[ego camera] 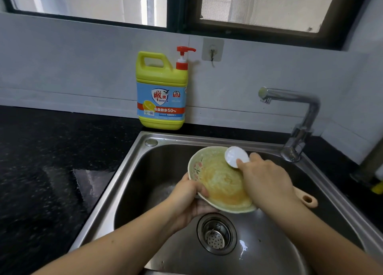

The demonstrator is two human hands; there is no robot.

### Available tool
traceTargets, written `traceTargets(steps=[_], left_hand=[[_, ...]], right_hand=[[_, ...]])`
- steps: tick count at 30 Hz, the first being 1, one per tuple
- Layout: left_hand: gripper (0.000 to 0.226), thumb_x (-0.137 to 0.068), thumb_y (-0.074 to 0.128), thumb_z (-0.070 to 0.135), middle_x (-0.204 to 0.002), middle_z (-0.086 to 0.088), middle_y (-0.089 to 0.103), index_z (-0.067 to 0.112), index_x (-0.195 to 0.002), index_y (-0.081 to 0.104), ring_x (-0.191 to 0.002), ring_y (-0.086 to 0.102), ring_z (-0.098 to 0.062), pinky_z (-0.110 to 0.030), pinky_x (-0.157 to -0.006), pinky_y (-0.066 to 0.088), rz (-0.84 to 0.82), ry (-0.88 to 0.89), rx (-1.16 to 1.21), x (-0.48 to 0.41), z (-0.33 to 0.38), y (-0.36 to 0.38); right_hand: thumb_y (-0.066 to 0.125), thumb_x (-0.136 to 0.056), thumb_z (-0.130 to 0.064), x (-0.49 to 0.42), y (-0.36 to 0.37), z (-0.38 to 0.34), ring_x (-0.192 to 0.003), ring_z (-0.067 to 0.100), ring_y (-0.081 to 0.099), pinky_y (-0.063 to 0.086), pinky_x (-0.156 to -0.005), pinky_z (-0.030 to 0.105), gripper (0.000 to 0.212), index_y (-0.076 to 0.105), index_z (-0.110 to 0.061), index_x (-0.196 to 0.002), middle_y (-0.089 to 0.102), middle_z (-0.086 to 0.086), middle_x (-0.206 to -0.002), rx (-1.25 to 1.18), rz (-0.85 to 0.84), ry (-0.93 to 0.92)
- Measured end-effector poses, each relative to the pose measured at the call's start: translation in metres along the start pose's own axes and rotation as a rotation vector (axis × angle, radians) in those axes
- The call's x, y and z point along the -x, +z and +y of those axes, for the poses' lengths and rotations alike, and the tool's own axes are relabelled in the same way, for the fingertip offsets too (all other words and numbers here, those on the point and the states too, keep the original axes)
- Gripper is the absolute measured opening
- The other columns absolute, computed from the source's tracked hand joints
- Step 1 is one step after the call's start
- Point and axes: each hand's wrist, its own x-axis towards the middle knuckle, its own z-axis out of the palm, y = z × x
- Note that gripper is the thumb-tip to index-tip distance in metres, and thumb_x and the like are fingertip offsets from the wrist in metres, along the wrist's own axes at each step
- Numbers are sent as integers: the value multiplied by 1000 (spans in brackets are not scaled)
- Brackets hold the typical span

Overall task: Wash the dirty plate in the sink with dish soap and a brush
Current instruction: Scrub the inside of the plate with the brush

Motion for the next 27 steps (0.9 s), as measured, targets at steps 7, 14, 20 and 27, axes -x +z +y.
traceTargets(steps=[7, 14, 20, 27], left_hand=[[55, -77, 36, -18, -99, -20, 67, 16, -118, 50, -83, 69, -38, -50, -72, 57, -52, -30, -5, -1, -4, -2], [62, -77, 34, -19, -111, -22, 64, 18, -125, 46, -84, 70, -37, -49, -69, 59, -62, -16, 20, -3, -2, -5], [57, -78, 38, -19, -99, -17, 64, 17, -121, 48, -74, 71, -34, -49, -68, 59, -20, -14, -16, -2, -2, -1], [65, -76, 37, -19, -110, -10, 60, 22, -125, 48, -89, 65, -30, -50, -69, 59, 118, 114, -31, -5, 0, -7]], right_hand=[[40, -98, -31, 3, 3, -17, -104, 22, 52, 41, -82, 31, 47, 33, -47, -141, 44, -3, -106, -374, -96, -218], [39, -97, -29, 3, -2, -18, -103, 22, 54, 43, -80, 32, 46, 36, -50, -138, 48, -7, -108, -353, -66, -247], [40, -96, -18, -6, 2, 9, -88, 23, 55, 41, -62, 32, 41, 44, -35, -133, 44, 0, -101, -50, 5, -51], [48, -97, -30, -7, -21, 24, -109, 25, 57, 44, -83, 32, 32, 57, -25, -127, 56, 3, -122, -6, -314, -31]])
